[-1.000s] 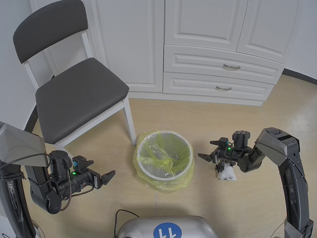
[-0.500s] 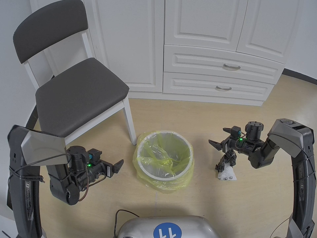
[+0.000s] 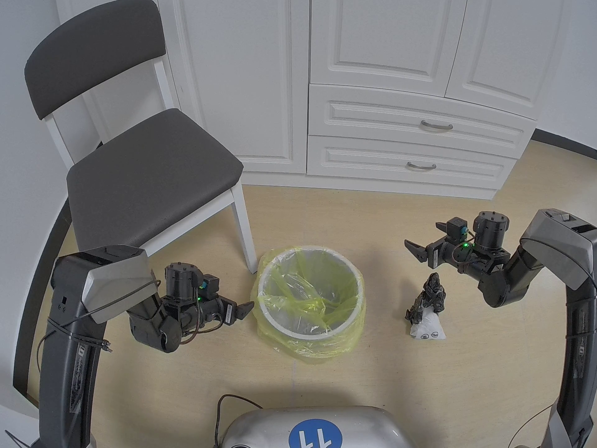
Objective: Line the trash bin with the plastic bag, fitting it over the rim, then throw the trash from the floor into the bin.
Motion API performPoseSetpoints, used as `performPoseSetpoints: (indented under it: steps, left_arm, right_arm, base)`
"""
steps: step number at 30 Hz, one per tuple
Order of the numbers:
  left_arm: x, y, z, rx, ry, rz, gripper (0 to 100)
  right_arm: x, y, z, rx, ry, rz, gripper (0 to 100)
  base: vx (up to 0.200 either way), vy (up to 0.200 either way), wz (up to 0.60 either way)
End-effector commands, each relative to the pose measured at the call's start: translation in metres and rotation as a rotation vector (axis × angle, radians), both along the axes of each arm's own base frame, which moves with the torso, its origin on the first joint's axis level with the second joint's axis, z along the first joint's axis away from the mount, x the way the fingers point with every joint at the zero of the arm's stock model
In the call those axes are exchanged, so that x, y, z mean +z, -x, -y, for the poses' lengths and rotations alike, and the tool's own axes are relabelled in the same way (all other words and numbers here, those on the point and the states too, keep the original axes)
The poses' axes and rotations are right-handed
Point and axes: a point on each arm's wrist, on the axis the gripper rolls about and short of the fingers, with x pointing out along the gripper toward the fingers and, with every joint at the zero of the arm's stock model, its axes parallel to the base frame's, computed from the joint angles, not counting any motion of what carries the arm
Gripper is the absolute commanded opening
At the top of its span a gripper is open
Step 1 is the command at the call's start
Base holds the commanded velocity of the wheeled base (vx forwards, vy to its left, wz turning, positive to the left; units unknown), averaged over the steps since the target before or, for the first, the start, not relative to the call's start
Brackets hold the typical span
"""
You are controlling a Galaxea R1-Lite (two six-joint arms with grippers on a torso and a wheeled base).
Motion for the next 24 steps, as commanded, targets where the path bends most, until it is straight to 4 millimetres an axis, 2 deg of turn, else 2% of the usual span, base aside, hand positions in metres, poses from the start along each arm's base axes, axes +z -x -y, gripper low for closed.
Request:
performPoseSetpoints:
  steps: [1, 5, 8, 9, 15, 18, 20, 22, 24]
  left_arm:
    - [-0.006, -0.029, 0.008, -0.048, 0.029, -0.006, 100]
    - [-0.006, -0.045, 0.011, -0.046, 0.025, -0.032, 100]
    - [-0.007, -0.047, 0.01, -0.044, 0.022, -0.042, 100]
    - [-0.006, -0.057, 0.009, -0.037, 0.013, -0.092, 100]
    - [-0.004, -0.072, 0.008, -0.028, 0.001, -0.154, 100]
    - [-0.009, -0.087, 0.006, -0.017, -0.006, -0.175, 100]
    - [-0.018, -0.097, 0.005, -0.017, -0.017, -0.159, 100]
    - [-0.042, -0.107, -0.002, -0.029, -0.062, -0.128, 100]
    - [-0.055, -0.109, -0.003, -0.047, -0.087, -0.122, 100]
  right_arm:
    - [0.022, -0.006, 0.01, -0.039, -0.043, 0.056, 100]
    - [0.024, -0.008, 0.014, -0.049, -0.052, 0.059, 100]
    - [0.024, -0.008, 0.015, -0.052, -0.052, 0.06, 100]
    - [0.023, -0.009, 0.017, -0.055, -0.052, 0.059, 100]
    - [0.02, -0.011, 0.018, -0.059, -0.051, 0.051, 100]
    - [0.015, -0.013, 0.019, -0.06, -0.051, 0.047, 100]
    - [0.013, -0.015, 0.018, -0.06, -0.051, 0.047, 100]
    - [0.01, -0.017, 0.018, -0.06, -0.051, 0.042, 100]
    - [0.008, -0.018, 0.019, -0.062, -0.051, 0.042, 100]
  base:
    - [0.0, 0.0, 0.0]
    - [0.0, 0.0, 0.0]
    - [0.0, 0.0, 0.0]
    - [0.0, 0.0, 0.0]
    - [0.0, 0.0, 0.0]
    - [0.0, 0.0, 0.0]
    - [0.0, 0.0, 0.0]
    - [0.0, 0.0, 0.0]
    - [0.0, 0.0, 0.0]
